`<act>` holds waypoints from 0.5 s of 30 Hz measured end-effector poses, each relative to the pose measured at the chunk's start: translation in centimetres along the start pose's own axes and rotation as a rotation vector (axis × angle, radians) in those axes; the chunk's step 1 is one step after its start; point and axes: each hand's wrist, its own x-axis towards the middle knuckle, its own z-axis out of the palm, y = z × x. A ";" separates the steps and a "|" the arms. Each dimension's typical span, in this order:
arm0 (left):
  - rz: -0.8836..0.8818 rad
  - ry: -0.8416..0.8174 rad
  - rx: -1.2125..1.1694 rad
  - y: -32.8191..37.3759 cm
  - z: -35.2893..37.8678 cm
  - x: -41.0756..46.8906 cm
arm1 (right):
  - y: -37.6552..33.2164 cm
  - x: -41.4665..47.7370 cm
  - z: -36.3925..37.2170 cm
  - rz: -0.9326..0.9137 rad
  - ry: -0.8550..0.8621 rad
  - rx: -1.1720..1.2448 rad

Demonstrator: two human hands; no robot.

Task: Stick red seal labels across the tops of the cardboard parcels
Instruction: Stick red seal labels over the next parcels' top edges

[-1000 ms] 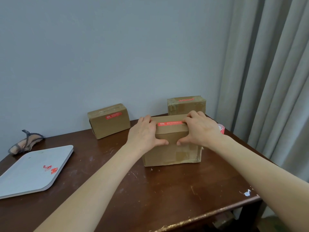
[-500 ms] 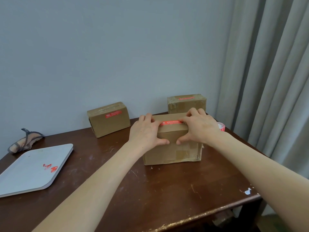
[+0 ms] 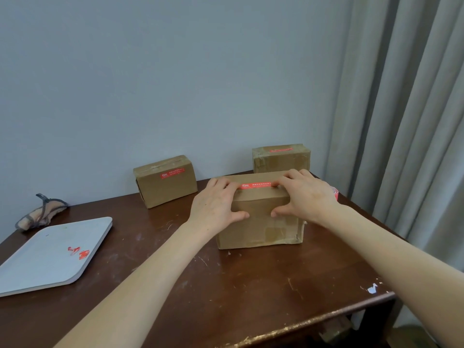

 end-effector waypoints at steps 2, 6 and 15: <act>0.001 -0.005 0.006 -0.1 0.0 0.0 | 0.0 0.0 0.1 0.004 0.000 0.009; 0.012 -0.004 0.016 -0.1 0.0 0.1 | 0.1 0.3 -0.2 0.014 -0.022 0.032; 0.031 0.002 0.024 -0.3 -0.2 -0.1 | 0.2 0.1 0.1 0.010 -0.009 0.059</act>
